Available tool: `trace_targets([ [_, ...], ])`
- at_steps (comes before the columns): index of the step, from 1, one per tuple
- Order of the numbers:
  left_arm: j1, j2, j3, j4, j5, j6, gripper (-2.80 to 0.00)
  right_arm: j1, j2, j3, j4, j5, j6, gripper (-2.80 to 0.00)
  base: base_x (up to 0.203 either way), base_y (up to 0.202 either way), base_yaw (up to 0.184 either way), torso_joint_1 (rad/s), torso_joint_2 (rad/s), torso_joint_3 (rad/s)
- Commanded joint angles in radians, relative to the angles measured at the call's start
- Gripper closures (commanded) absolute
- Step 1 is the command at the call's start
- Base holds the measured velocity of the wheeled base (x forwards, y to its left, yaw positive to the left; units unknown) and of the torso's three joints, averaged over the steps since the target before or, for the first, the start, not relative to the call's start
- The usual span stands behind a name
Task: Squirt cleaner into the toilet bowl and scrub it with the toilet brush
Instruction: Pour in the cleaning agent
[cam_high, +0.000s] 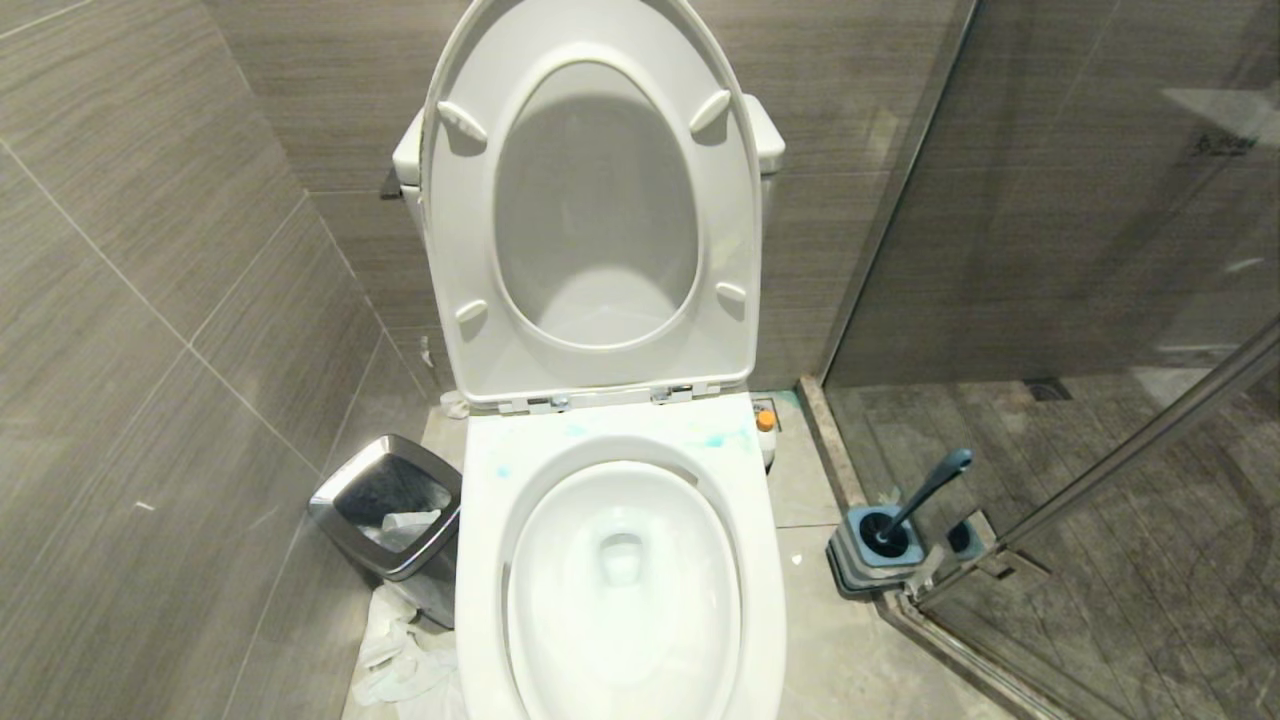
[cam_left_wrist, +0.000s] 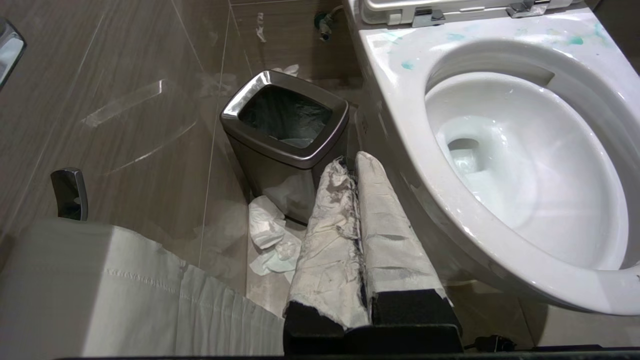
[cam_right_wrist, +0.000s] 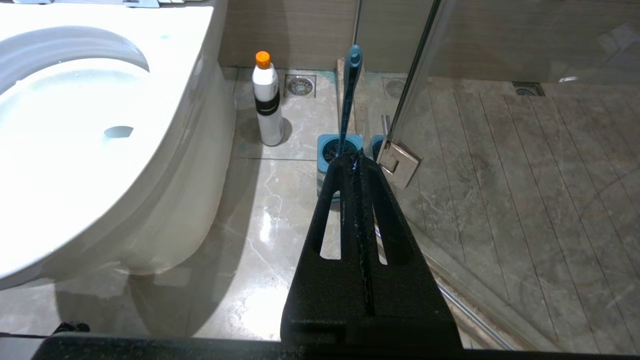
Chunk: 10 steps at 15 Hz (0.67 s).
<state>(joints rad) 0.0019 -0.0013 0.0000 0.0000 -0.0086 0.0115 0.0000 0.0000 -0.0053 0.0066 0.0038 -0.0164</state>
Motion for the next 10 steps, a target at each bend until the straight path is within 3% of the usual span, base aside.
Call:
trace_targets([
  [1, 0.001, 0.002, 0.000, 0.000, 0.002, 0.003, 0.00, 0.000, 0.002, -0.001, 0.000, 0.001, 0.000, 0.00, 0.000, 0.000, 0.000, 0.000, 0.00, 0.000],
  [10, 0.000, 0.002, 0.000, 0.000, 0.002, 0.005, 0.00, 0.000, 0.028, -0.001, 0.003, 0.001, 0.000, 0.00, 0.000, 0.000, 0.000, 0.000, 0.00, -0.018],
])
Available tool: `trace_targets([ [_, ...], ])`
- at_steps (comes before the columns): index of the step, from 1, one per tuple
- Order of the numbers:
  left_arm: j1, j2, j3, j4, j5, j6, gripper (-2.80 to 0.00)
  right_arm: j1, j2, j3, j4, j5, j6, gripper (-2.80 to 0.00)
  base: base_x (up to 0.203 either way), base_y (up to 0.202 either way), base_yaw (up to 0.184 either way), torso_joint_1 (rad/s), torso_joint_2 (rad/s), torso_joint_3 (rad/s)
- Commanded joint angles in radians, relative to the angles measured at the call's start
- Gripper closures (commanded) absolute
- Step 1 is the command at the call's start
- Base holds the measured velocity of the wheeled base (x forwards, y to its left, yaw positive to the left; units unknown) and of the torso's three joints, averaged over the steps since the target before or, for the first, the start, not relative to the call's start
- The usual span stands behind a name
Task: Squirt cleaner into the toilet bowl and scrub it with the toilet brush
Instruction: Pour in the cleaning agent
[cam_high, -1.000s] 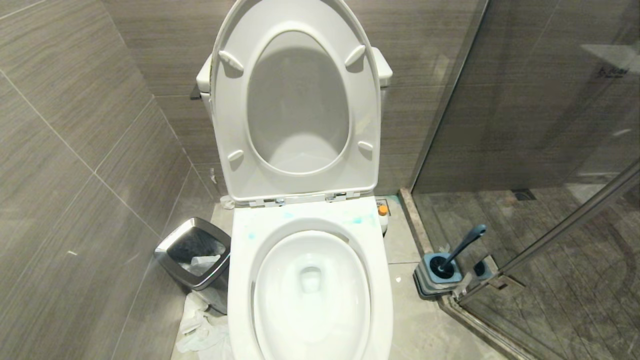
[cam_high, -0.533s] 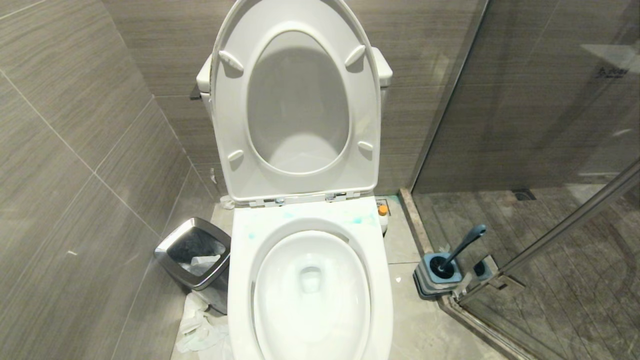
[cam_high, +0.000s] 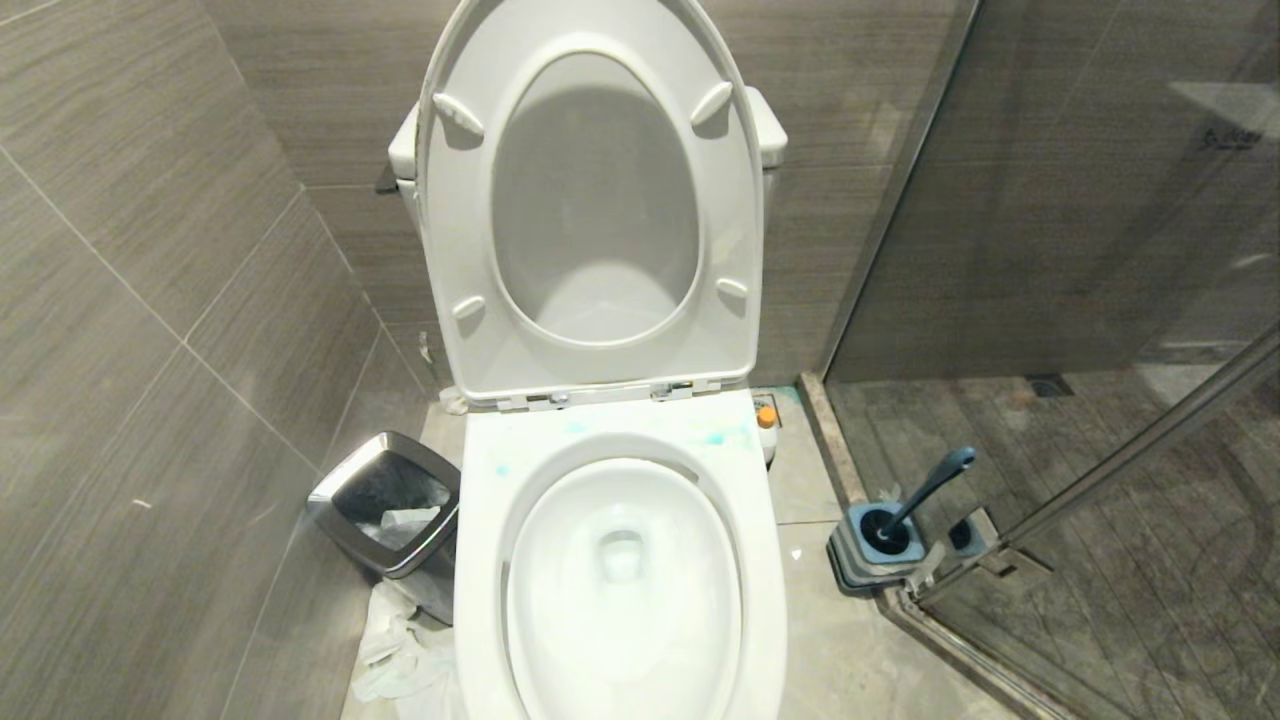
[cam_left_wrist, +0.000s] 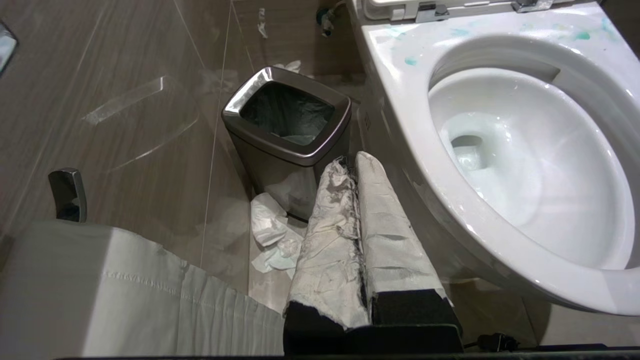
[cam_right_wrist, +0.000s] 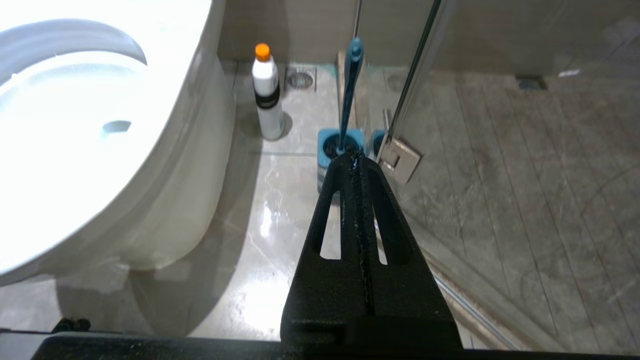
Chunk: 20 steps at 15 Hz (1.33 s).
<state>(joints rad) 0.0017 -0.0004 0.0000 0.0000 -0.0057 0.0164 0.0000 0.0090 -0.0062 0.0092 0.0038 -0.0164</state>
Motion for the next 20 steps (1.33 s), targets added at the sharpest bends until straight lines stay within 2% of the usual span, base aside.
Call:
trace_targets([
  [1, 0.001, 0.002, 0.000, 0.000, 0.000, 0.000, 0.00, 0.000, 0.033, 0.000, 0.000, 0.001, 0.000, 0.00, 0.000, 0.000, 0.000, 0.001, 0.00, -0.159],
  [9, 0.000, 0.002, 0.000, 0.000, 0.000, -0.001, 0.00, 0.000, 0.200, 0.000, 0.000, 0.001, 0.000, 0.00, 0.000, 0.000, 0.000, 0.002, 0.00, -0.190],
  [20, 0.000, 0.001, 0.000, -0.001, 0.000, -0.001, 0.00, 0.005, 0.309, 0.000, 0.000, 0.001, -0.002, 0.00, 0.000, 0.000, 0.000, 0.003, 0.00, -0.197],
])
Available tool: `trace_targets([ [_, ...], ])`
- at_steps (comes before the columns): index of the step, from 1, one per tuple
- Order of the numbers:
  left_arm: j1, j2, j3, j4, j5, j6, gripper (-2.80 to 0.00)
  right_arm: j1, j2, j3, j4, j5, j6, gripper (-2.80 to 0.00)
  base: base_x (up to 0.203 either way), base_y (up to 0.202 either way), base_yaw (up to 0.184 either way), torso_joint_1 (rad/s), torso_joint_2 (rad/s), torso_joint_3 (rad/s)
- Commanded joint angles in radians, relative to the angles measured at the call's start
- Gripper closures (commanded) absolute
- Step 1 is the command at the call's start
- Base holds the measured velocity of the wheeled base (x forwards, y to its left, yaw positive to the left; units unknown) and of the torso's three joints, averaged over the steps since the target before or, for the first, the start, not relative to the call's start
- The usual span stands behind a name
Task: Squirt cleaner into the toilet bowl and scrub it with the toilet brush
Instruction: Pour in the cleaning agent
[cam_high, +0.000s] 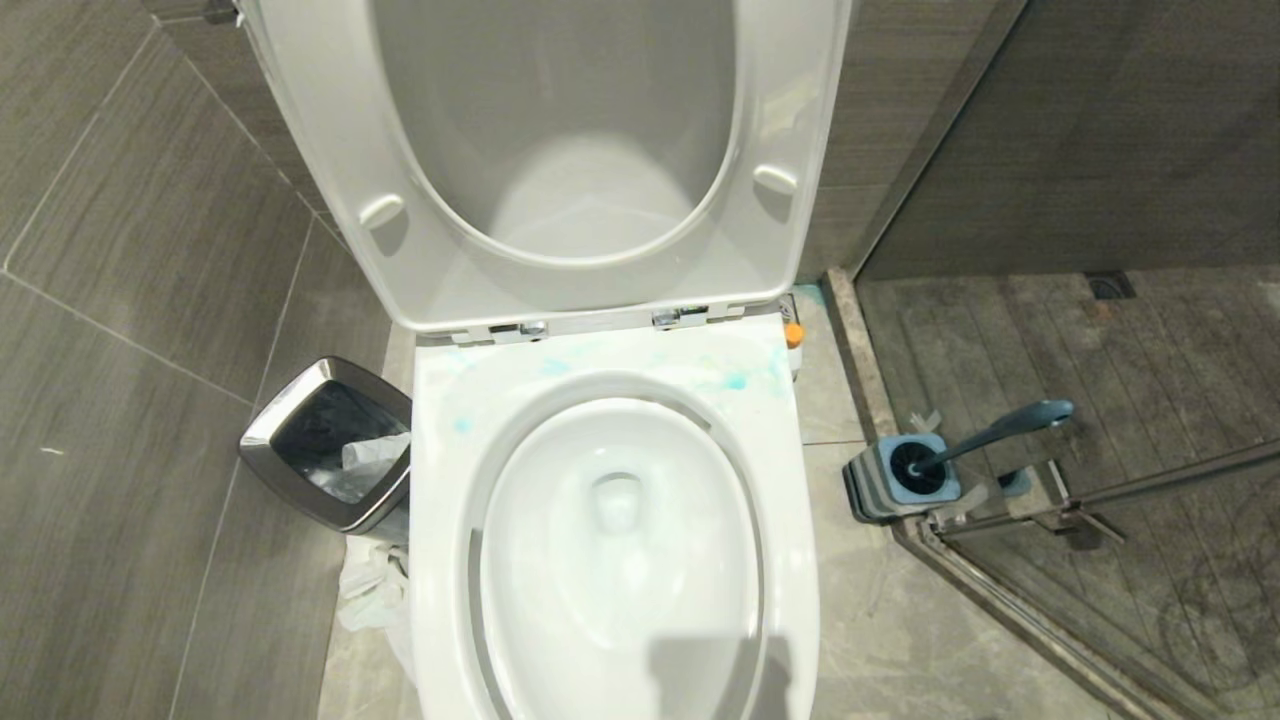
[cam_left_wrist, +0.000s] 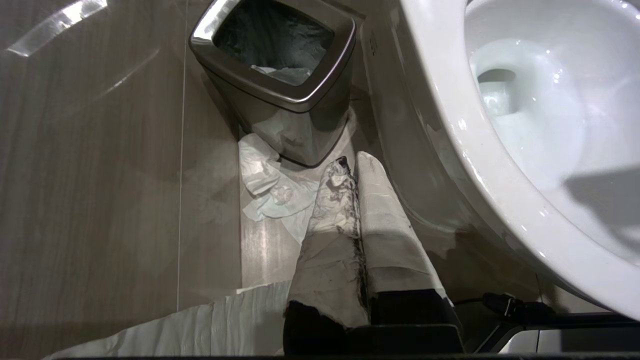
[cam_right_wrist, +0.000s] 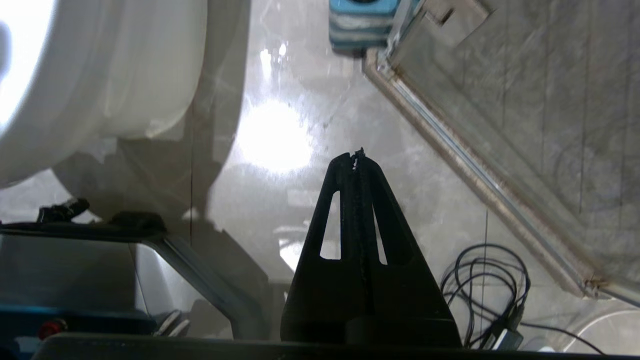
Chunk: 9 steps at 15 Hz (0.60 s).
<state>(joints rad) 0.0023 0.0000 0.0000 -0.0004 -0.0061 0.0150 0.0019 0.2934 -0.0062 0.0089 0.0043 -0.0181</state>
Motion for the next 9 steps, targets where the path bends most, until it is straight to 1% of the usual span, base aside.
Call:
trace_targets([
  [1, -0.001, 0.001, 0.000, 0.000, 0.000, 0.000, 0.00, 0.004, 0.030, 0.000, 0.000, 0.000, 0.000, 0.00, 0.000, 0.000, 0.000, 0.008, 0.00, -0.202],
  [3, 0.000, 0.002, 0.000, 0.000, 0.000, 0.000, 0.00, 0.004, 0.036, 0.000, 0.000, 0.001, 0.000, 0.00, 0.000, 0.000, 0.000, 0.005, 0.00, -0.170],
  [4, 0.000, 0.001, 0.000, 0.000, 0.000, 0.000, 0.00, 0.004, 0.039, 0.000, 0.000, 0.000, 0.000, 0.00, 0.000, 0.000, 0.000, 0.036, 0.00, -0.064],
  [9, 0.000, 0.000, 0.000, 0.000, -0.001, -0.001, 0.00, 0.009, 0.059, 0.000, 0.000, 0.001, 0.000, 0.00, 0.000, 0.000, 0.000, -0.002, 0.00, -0.018],
])
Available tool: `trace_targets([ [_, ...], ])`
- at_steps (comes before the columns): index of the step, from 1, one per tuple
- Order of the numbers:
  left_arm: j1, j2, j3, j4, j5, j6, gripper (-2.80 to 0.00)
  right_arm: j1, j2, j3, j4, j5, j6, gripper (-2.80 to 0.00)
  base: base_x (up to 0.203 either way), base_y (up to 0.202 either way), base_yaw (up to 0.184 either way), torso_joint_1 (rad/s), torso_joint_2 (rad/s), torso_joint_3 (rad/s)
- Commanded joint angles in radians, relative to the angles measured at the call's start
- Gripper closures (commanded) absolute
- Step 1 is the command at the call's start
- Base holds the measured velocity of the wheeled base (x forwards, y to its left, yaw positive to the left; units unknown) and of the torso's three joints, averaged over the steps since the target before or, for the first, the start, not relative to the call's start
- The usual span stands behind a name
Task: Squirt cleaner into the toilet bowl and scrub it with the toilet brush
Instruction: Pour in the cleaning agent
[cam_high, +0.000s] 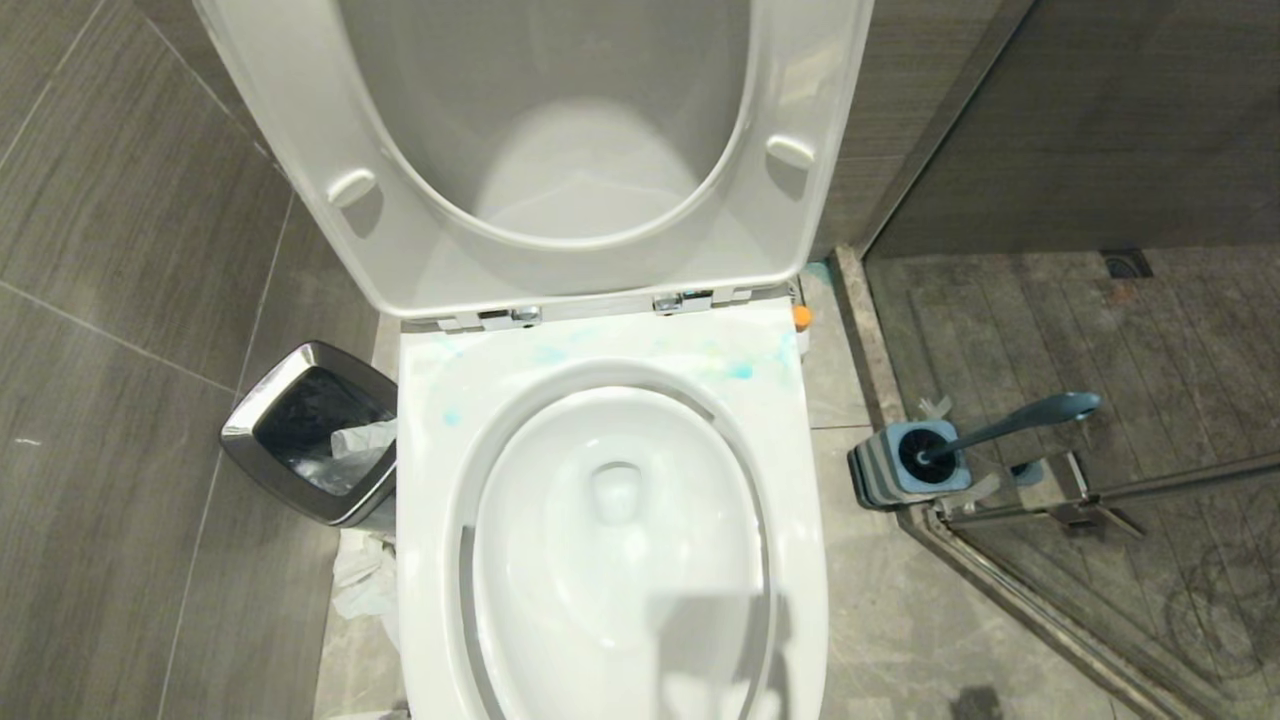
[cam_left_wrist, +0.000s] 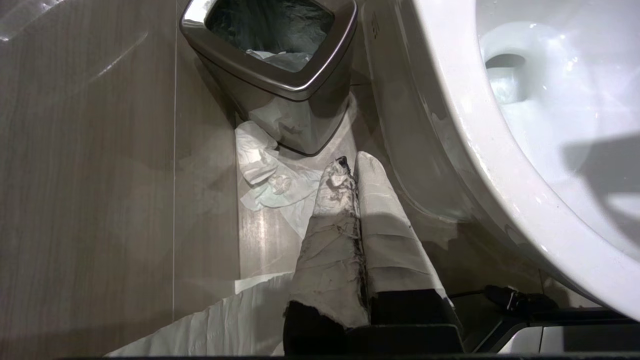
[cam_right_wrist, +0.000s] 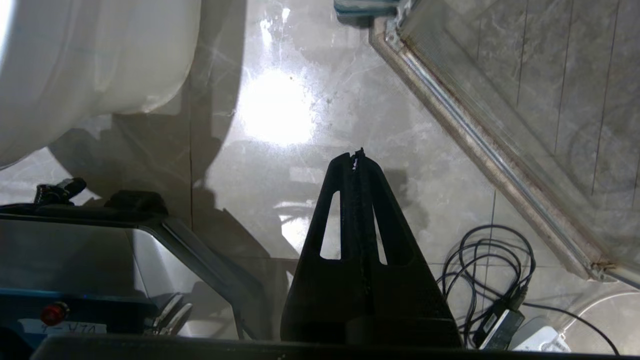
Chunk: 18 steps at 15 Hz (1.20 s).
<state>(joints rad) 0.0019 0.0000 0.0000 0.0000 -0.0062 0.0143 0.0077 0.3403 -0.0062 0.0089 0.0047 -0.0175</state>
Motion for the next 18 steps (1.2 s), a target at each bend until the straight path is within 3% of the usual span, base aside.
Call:
trace_targets([
  [1, 0.001, 0.002, 0.000, 0.000, 0.000, 0.000, 0.00, 0.009, 0.018, 0.000, 0.000, 0.001, -0.001, 0.00, 0.000, 0.000, 0.000, 0.002, 0.00, -0.130],
  [18, 0.001, 0.000, 0.000, 0.000, -0.001, 0.006, 0.00, 0.019, 0.057, 0.000, 0.000, 0.002, -0.001, 0.00, 0.000, 0.000, 0.000, 0.002, 0.00, -0.174],
])
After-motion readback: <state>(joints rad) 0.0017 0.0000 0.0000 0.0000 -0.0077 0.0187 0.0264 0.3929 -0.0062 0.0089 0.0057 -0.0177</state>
